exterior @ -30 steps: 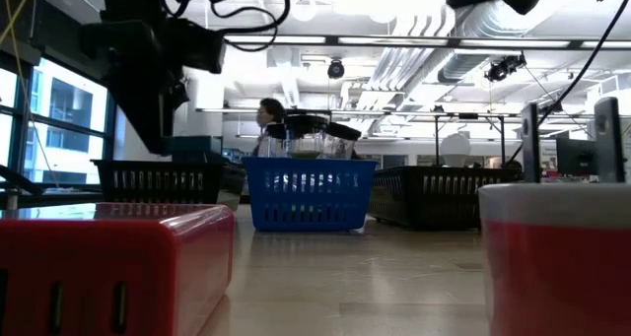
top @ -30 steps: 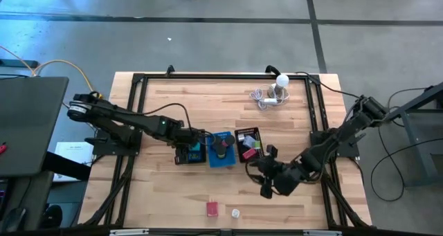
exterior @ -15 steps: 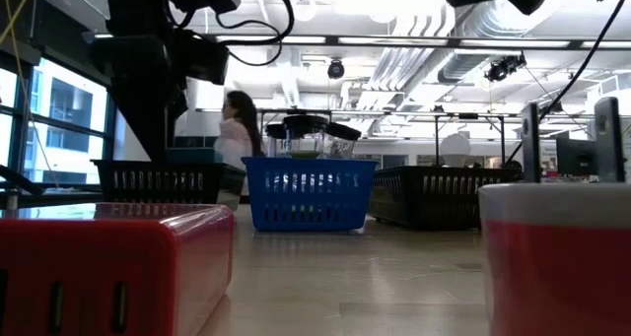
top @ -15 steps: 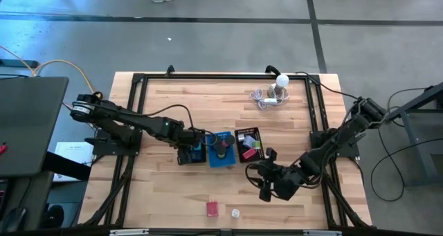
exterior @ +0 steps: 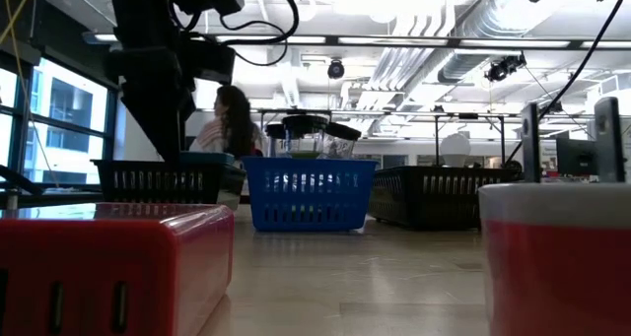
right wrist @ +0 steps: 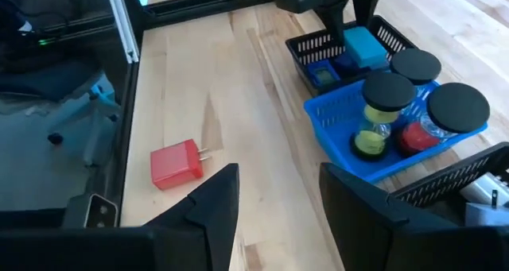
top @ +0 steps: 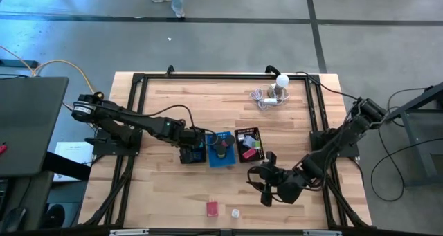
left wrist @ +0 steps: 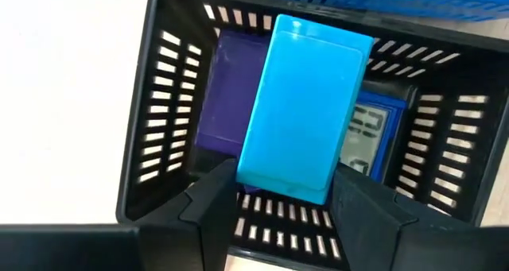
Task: Pick & Place Office items
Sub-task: Put the light blue digital clock into the left black bin, then put the red charger adapter into the right black bin
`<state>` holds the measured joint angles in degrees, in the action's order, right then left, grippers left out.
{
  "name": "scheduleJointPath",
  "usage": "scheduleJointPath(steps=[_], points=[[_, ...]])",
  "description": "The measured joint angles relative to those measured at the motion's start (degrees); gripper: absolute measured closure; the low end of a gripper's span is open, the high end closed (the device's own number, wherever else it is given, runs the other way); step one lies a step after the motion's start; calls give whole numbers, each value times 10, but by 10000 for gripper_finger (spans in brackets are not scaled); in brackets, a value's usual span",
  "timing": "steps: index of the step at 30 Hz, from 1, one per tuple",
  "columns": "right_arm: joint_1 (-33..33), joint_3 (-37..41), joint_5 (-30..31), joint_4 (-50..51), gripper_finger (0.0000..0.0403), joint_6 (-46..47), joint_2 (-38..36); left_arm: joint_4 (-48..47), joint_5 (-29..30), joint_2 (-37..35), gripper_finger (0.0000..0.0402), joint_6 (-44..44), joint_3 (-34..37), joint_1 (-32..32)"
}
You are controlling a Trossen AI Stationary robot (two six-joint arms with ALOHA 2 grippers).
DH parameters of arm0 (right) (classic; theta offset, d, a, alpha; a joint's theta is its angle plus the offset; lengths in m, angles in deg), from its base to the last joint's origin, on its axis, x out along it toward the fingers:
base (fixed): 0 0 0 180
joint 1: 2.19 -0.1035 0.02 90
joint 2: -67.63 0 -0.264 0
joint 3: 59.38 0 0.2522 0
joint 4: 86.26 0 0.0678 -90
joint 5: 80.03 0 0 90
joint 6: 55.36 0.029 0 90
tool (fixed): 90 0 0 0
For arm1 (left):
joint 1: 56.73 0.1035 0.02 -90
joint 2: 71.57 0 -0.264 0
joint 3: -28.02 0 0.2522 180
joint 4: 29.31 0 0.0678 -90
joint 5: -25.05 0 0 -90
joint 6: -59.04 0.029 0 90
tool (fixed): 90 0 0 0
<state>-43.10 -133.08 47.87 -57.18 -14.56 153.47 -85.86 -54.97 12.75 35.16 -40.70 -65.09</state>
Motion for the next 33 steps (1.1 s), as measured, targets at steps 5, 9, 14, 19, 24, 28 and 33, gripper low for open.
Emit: scheduleJointPath(steps=[5, 9, 14, 19, 24, 28, 33], points=[[-8, 0, 3, -10, 239, 0, 0, 2, 3, 0, 222, -2, 0, 0], [-12, 0, 6, -11, 239, 5, 0, 4, 4, 0, 222, -17, 0, 0], [-14, 0, 7, -10, 239, 12, 0, 11, 4, 0, 222, -19, 0, 0], [-15, 0, 7, -10, 239, 15, 0, 16, -1, 0, 222, -30, 0, 0], [-15, 0, 7, -10, 239, 15, 0, 15, -1, 0, 221, -36, 0, -1], [-15, 0, 7, -10, 239, 15, 0, 14, -10, 0, 221, -39, 0, -4], [-15, 0, 7, -8, 239, 15, 0, 12, -121, -27, 221, -50, -1, -3]])
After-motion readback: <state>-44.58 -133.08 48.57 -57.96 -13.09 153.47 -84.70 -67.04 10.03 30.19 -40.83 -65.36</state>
